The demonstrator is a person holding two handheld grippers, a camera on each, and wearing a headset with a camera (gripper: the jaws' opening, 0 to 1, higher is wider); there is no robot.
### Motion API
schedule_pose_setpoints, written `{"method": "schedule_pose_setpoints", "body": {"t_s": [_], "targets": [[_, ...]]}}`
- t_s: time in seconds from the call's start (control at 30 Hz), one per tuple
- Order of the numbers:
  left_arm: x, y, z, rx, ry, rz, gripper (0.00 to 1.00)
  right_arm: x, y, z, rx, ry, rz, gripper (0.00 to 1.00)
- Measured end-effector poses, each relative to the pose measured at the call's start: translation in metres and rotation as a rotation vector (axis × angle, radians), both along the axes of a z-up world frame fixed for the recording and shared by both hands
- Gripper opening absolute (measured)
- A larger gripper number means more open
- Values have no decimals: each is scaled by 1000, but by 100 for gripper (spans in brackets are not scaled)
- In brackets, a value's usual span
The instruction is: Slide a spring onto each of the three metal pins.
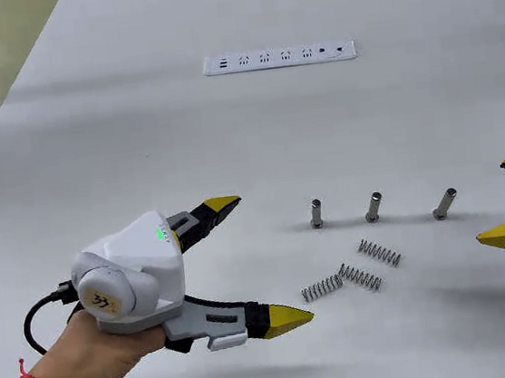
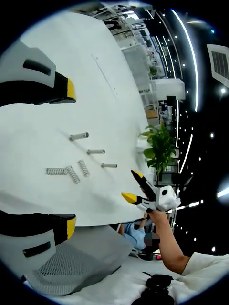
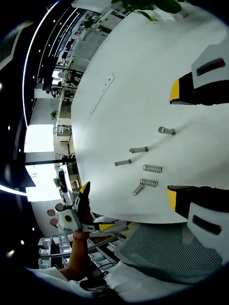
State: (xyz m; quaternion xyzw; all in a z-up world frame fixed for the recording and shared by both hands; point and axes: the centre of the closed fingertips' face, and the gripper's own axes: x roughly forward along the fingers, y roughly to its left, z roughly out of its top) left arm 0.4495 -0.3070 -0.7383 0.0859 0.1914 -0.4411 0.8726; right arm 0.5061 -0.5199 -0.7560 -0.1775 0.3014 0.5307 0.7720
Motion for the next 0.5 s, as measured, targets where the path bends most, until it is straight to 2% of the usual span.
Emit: {"method": "schedule_pose_setpoints", "body": {"t_s": [0.3,0.43,0.5], "targets": [[-2,-5,-11,27,26,1,93,-14,-12,-4,61,5,44,81],[-3,-6,-21,61,52,7,88,-22,-17,-7,77,2,65,87],[-2,-7,-24,67,50,8,86,-23,-21,-9,78,0,64,88]]}}
